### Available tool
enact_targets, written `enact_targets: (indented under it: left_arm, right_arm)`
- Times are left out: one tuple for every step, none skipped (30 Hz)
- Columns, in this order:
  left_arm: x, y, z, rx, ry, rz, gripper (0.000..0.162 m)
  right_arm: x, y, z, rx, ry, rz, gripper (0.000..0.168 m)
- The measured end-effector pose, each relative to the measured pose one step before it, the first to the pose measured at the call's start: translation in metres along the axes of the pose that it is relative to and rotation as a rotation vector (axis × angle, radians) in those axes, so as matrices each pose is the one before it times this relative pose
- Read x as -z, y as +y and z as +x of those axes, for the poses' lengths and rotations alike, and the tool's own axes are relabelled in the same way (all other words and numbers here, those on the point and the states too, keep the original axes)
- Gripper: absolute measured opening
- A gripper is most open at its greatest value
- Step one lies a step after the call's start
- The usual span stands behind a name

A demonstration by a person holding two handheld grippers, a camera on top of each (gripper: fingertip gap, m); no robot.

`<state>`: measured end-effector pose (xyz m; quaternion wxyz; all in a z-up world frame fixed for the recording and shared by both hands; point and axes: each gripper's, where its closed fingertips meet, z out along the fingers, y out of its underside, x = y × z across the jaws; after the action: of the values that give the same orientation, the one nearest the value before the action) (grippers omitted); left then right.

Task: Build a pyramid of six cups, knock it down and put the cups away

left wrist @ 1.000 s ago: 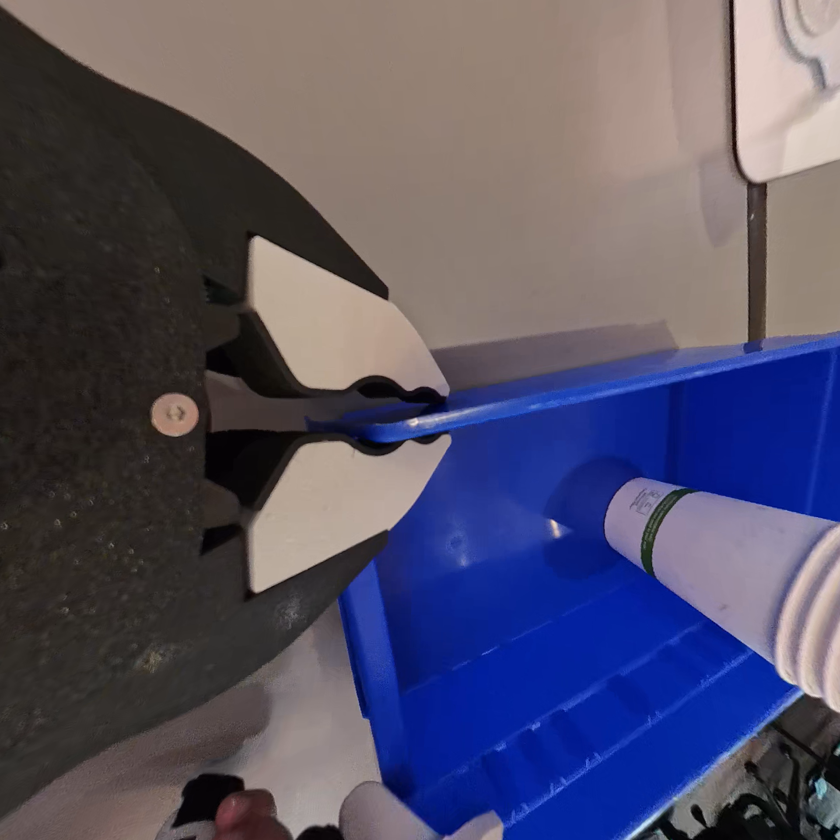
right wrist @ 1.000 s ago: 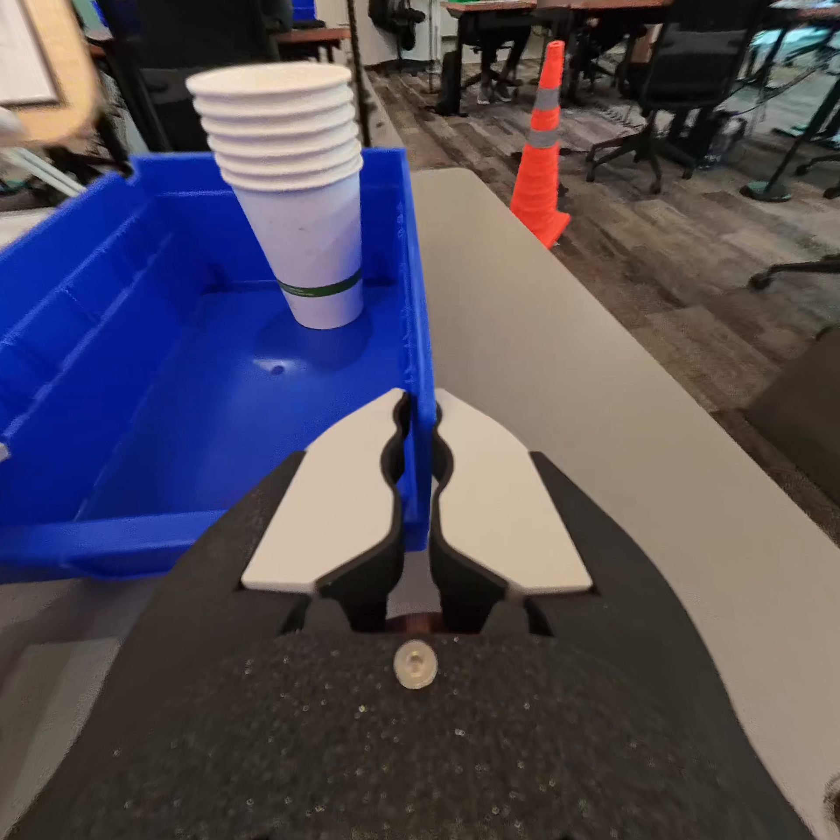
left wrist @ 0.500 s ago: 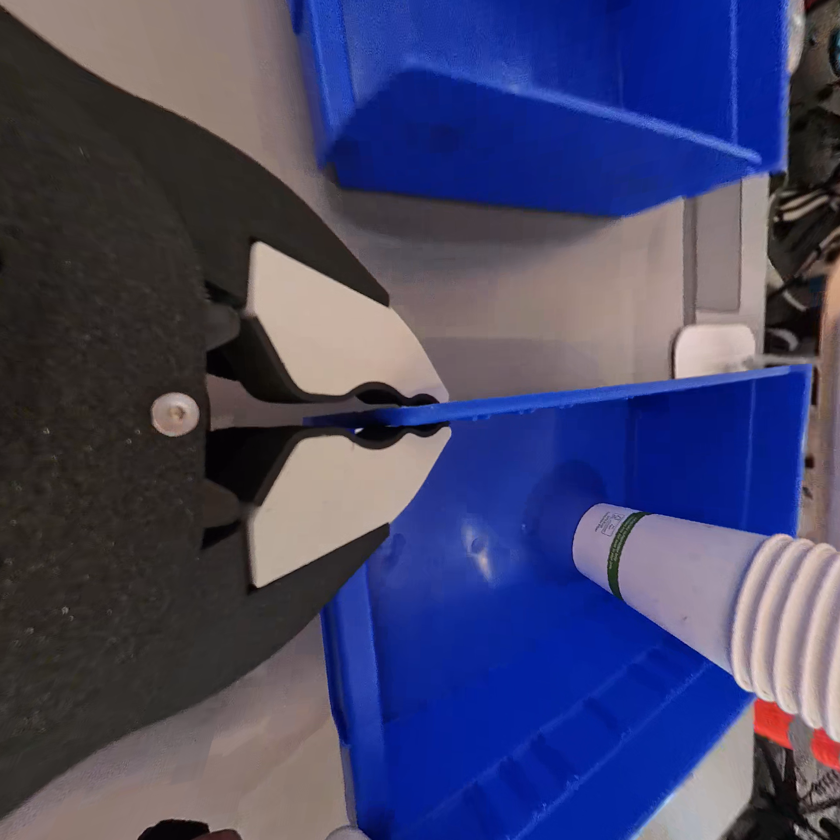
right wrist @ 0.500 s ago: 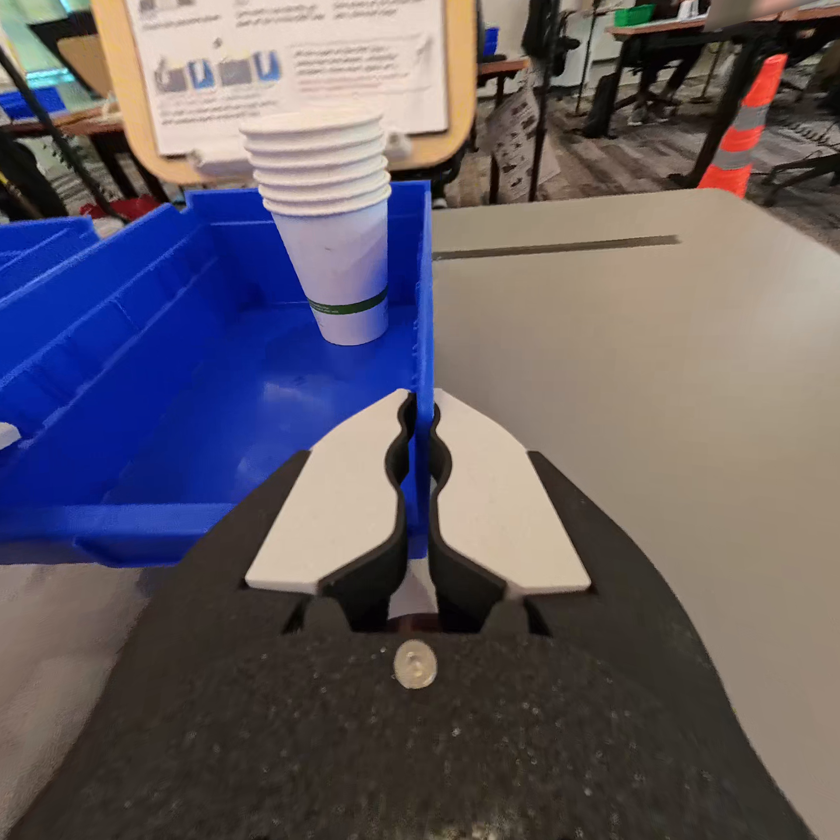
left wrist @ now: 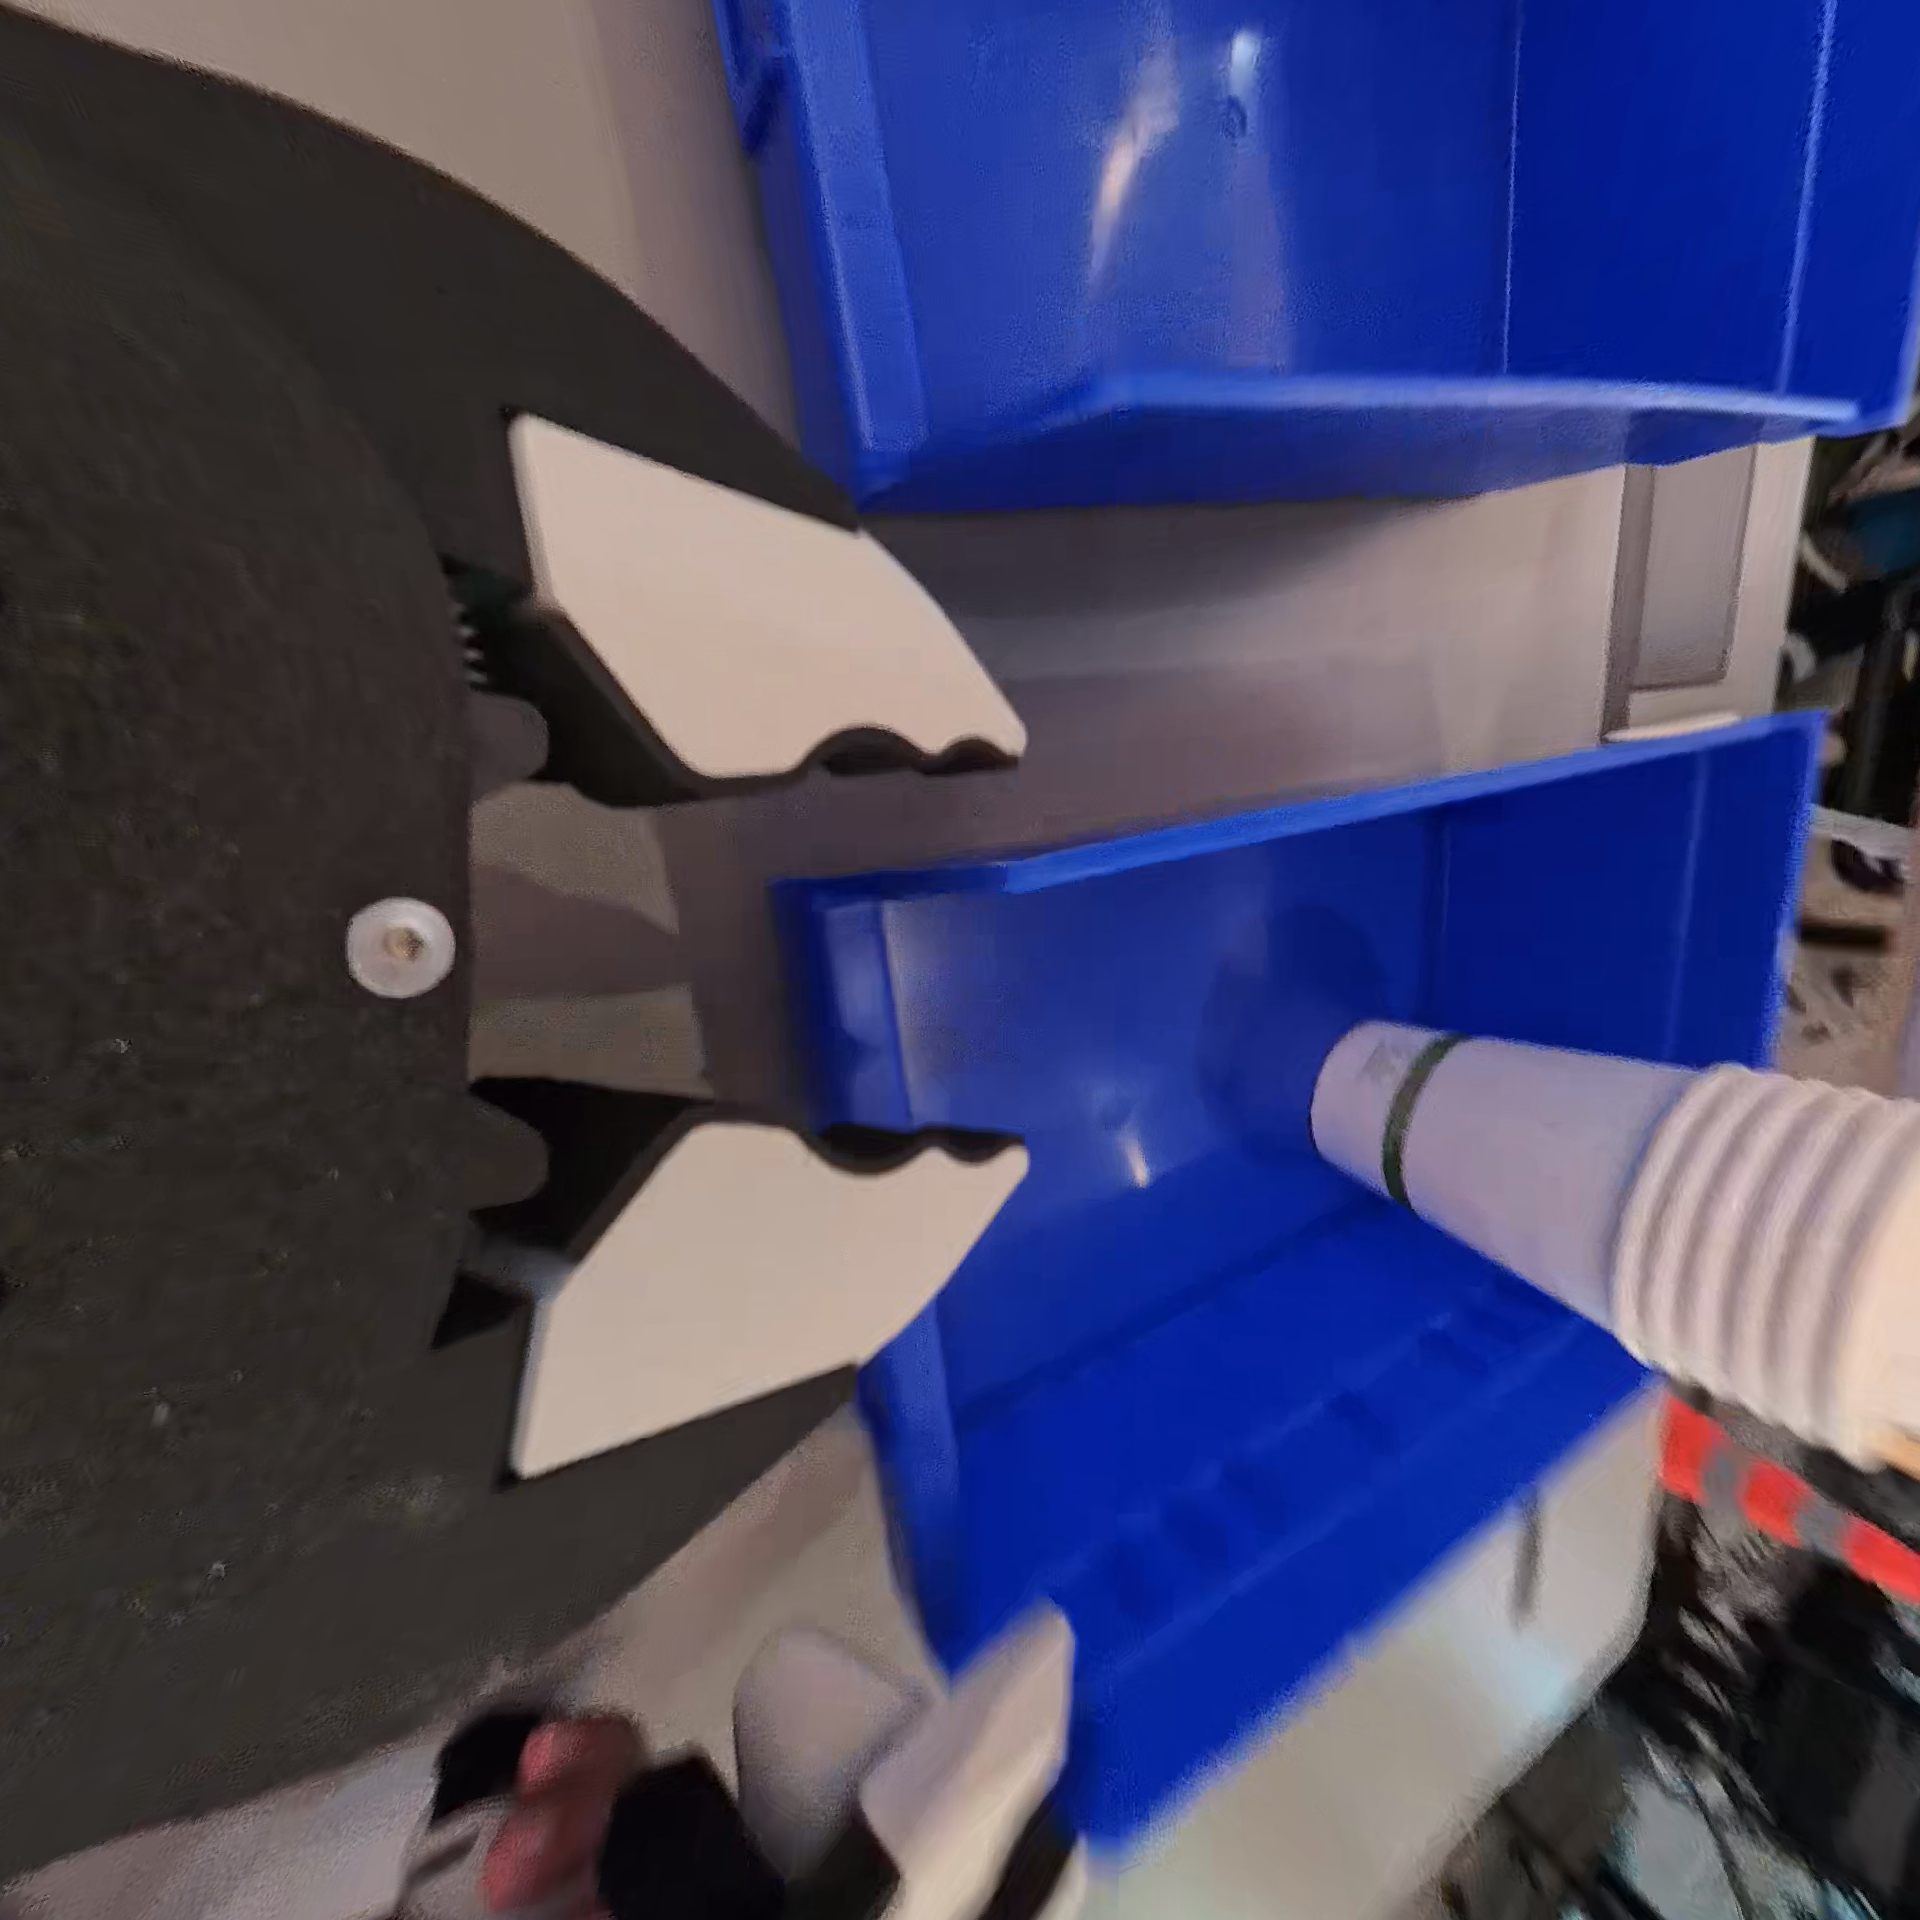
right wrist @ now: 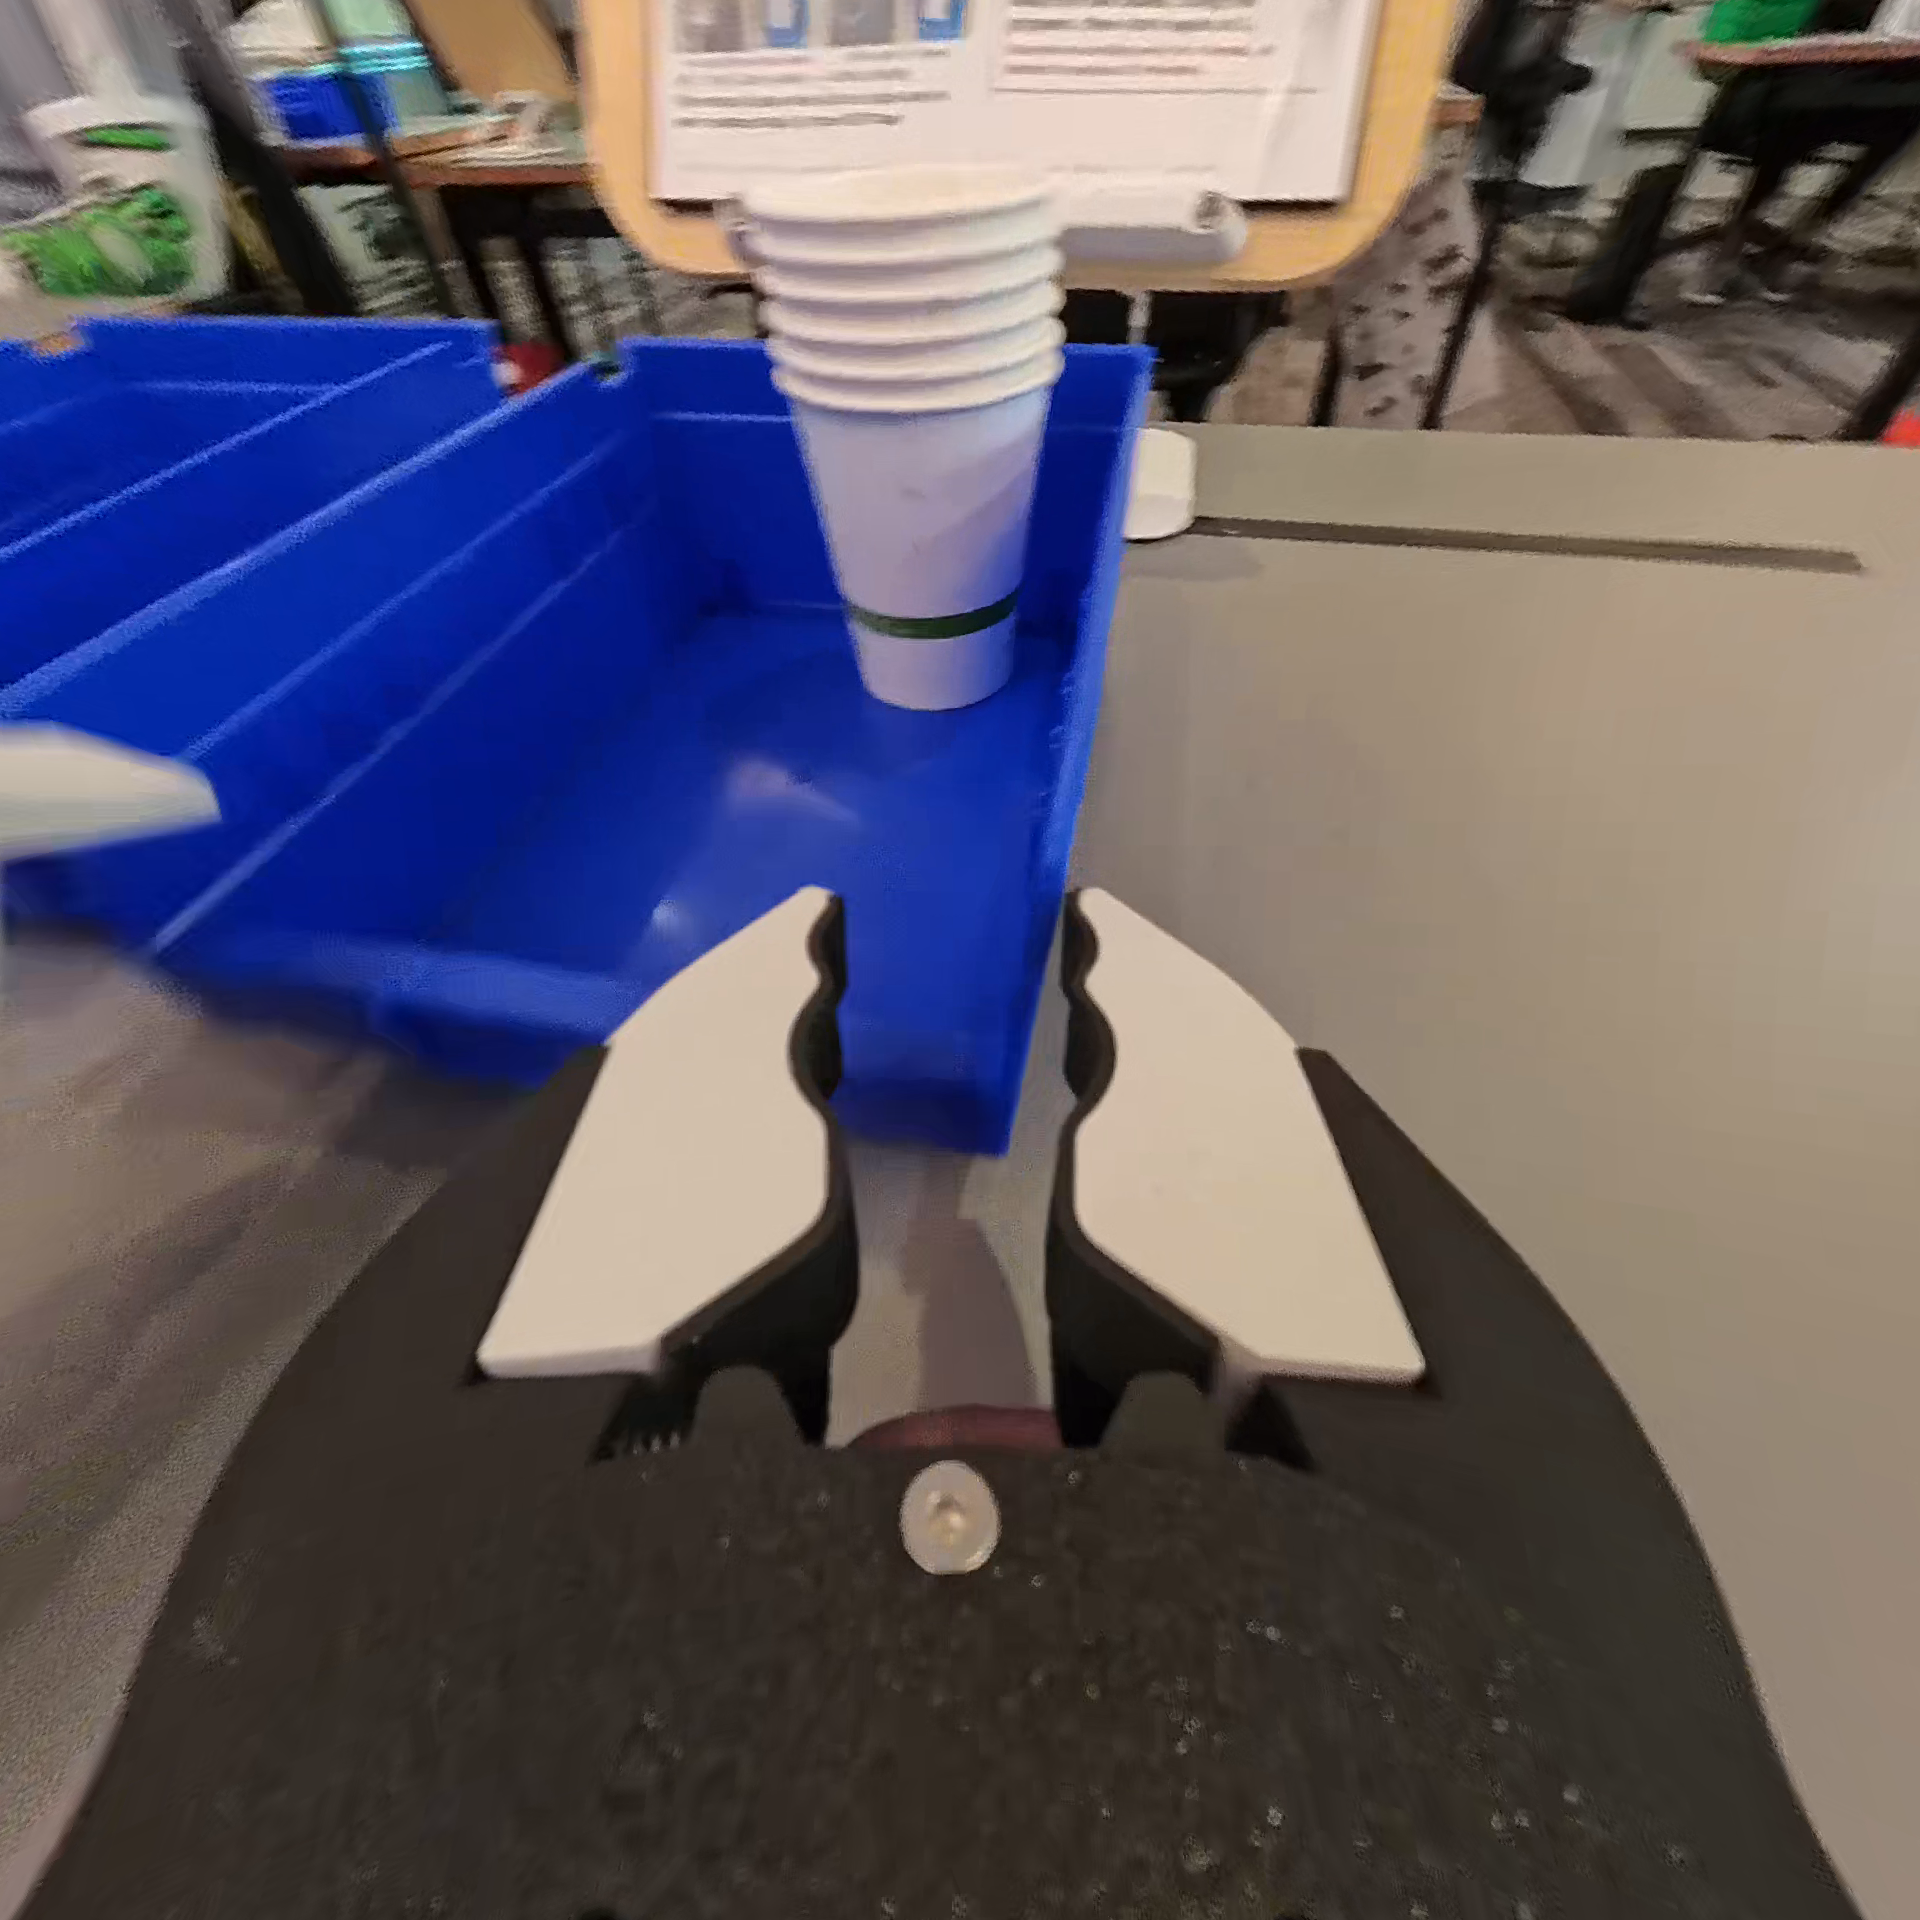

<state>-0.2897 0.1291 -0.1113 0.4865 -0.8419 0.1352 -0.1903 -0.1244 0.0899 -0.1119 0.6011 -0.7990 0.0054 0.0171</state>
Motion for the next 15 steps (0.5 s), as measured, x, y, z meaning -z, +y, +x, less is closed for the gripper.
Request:
enact_targets:
  left_arm:
    - [0.01852,-0.00586,0.00439,0.0352,0.0683,0.0165,0.069]
    - [0.02070,-0.00508,0.00139,0.0163,0.0544,0.0149,0.072]
    - [0.02112,-0.00449,-0.00801,-0.0117,0.0024,0.0192,0.075]
    - [0.02039,-0.00411,-0.01859,-0.0254,-0.0414,0.0233,0.075]
    - [0.01750,-0.00357,-0.02666,-0.0223,-0.0598,0.0288,0.073]
    - [0.01182,-0.00270,-0.03126,-0.0193,-0.0584,0.0276,0.070]
    - [0.00435,0.00104,-0.03444,-0.0026,-0.0623,-0.0023,0.064]
    - [-0.00297,0.00447,-0.03119,0.0120,-0.0420,-0.0352,0.066]
    - [-0.00802,0.00443,-0.02714,0.0093,-0.0319,-0.0440,0.070]
    - [-0.01049,0.00214,-0.02612,0.0053,-0.0490,-0.0319,0.069]
    - [-0.01175,-0.00095,-0.02020,0.0083,-0.0364,-0.0142,0.068]
    - [-0.01294,-0.00215,-0.01220,0.0026,-0.0077,-0.0131,0.064]
    - [-0.01301,-0.00236,-0.01019,0.0032,-0.0152,-0.0151,0.060]
    - [-0.01263,-0.00274,-0.00635,0.0032,-0.0078,-0.0138,0.059]
    - [-0.01094,-0.00309,-0.00250,0.0050,0.0058,-0.0130,0.055]
  right_arm:
    - [0.01359,-0.00089,-0.00619,0.0305,-0.0596,0.0073,0.044]
    - [0.01373,-0.00287,-0.00786,0.0232,-0.0638,0.0158,0.049]
    - [0.01295,-0.00268,-0.01305,0.0189,-0.0893,0.0145,0.049]
    - [0.00982,-0.00161,-0.01737,0.0183,-0.1031,0.0113,0.049]
    - [0.00573,0.00034,-0.01516,0.0193,-0.0710,0.0021,0.049]
    - [0.00197,0.00147,-0.01243,0.0201,-0.0387,-0.0017,0.050]
    - [-0.00077,0.00242,-0.01390,0.0309,-0.0426,-0.0080,0.050]
    - [-0.00359,0.00165,-0.01351,0.0276,-0.0333,-0.0084,0.052]
    - [-0.00555,0.00142,-0.01306,0.0335,-0.0263,-0.0114,0.053]
    - [-0.00707,0.00140,-0.01229,0.0329,-0.0211,-0.0166,0.054]
    - [-0.00813,0.00105,-0.01168,0.0249,-0.0209,-0.0206,0.055]
    - [-0.00880,0.00073,-0.01010,0.0116,-0.0152,-0.0209,0.056]
    - [-0.00928,0.00055,-0.00899,-0.0009,-0.0143,-0.0206,0.057]
    - [-0.00963,0.00032,-0.00760,-0.0103,-0.0136,-0.0176,0.058]
    - [-0.01042,-0.00030,-0.00377,-0.0147,0.0062,-0.0120,0.063]
